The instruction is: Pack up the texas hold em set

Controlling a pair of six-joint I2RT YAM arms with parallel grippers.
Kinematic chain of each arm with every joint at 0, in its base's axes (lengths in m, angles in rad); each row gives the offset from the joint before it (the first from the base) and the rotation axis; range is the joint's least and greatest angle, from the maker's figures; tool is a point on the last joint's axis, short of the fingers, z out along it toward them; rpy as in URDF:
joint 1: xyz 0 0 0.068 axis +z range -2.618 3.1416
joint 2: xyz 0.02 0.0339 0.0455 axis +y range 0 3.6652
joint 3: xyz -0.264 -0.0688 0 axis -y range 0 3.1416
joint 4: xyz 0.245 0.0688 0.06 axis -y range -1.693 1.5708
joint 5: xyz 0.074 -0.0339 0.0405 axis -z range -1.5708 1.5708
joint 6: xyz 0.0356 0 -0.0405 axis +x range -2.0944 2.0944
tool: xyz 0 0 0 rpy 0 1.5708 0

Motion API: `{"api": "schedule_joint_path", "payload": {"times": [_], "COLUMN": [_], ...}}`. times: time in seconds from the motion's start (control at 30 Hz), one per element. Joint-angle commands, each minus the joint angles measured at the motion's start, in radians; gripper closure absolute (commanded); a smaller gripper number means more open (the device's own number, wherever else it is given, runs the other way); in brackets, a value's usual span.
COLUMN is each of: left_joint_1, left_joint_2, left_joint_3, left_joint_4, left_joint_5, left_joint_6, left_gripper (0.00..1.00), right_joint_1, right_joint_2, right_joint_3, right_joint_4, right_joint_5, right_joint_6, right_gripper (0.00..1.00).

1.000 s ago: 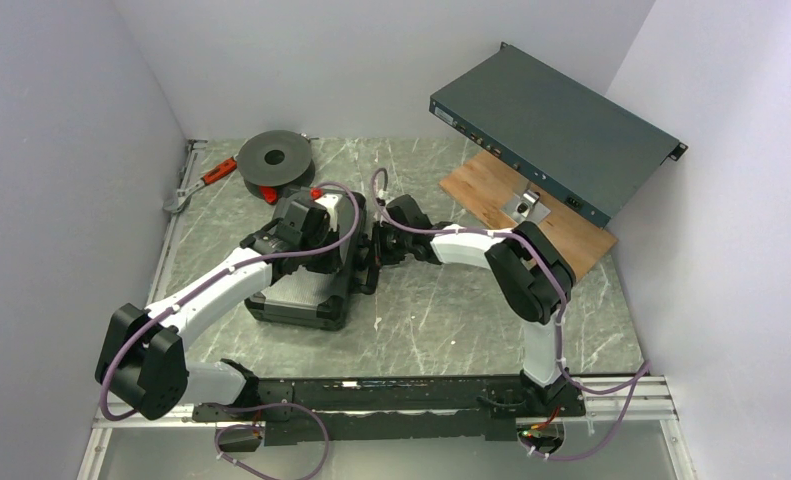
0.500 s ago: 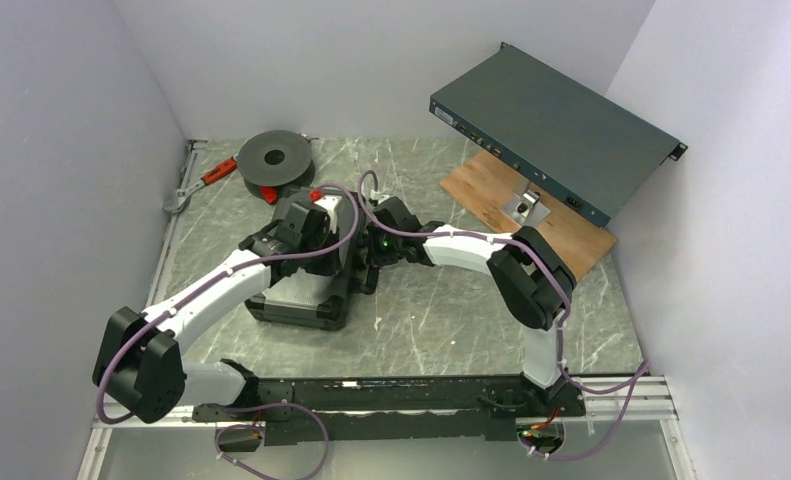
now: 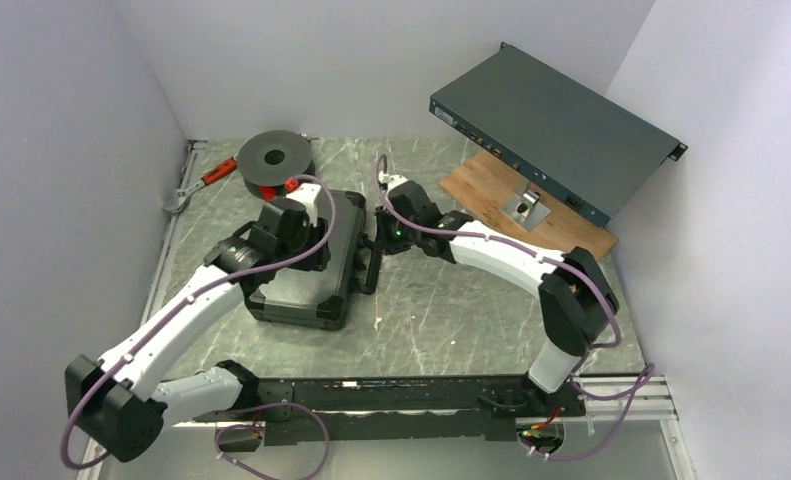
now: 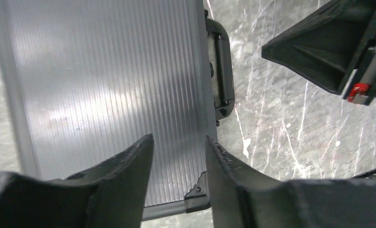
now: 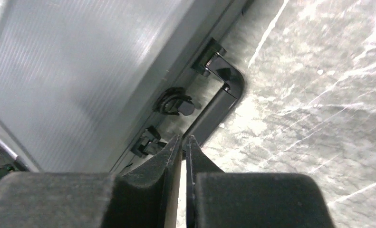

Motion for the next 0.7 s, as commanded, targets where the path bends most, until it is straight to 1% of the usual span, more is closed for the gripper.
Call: {"api": "schedule_joint_path", "payload": {"times": [0.0,0.1,0.23,0.3,0.37,0.47,0.5,0.53,0.57,0.63,0.67], "left_joint_1": [-0.003,-0.002,-0.002,-0.002,-0.002,-0.002,-0.002,-0.002,-0.002,-0.001,0.001], "left_joint_2": [-0.120,-0.198,-0.265,-0.291,-0.325,-0.375,-0.392,-0.418,-0.443,-0.481,-0.496], "left_joint_3": [0.090,0.132,0.211,0.244,0.253,0.228,0.209,0.182,0.148,0.056,0.033], "left_joint_4": [-0.075,-0.111,-0.173,-0.186,-0.171,-0.119,-0.092,-0.063,-0.024,0.055,0.075], "left_joint_5": [-0.109,-0.178,-0.262,-0.292,-0.308,-0.347,-0.363,-0.386,-0.418,-0.476,-0.488], "left_joint_6": [0.052,0.091,0.136,0.162,0.201,0.250,0.265,0.281,0.292,0.313,0.316], "left_gripper": [0.46,0.34,0.22,0.18,0.13,0.02,0.01,0.00,0.00,0.00,0.00], "right_joint_1": [-0.002,-0.002,-0.002,-0.002,-0.003,-0.002,-0.002,-0.003,-0.002,-0.002,-0.002], "right_joint_2": [-0.142,-0.222,-0.306,-0.335,-0.368,-0.436,-0.466,-0.496,-0.527,-0.589,-0.612], "right_joint_3": [0.043,0.056,0.093,0.107,0.112,0.094,0.080,0.061,0.039,-0.010,-0.025], "right_joint_4": [-0.001,-0.007,-0.031,-0.043,-0.046,-0.028,-0.015,0.000,0.018,0.054,0.063], "right_joint_5": [-0.012,0.005,0.035,0.050,0.074,0.108,0.121,0.135,0.152,0.217,0.249], "right_joint_6": [-0.099,-0.148,-0.209,-0.233,-0.256,-0.278,-0.284,-0.285,-0.288,-0.289,-0.287], "right_gripper": [0.85,0.71,0.48,0.40,0.35,0.27,0.23,0.17,0.13,0.08,0.07]}}
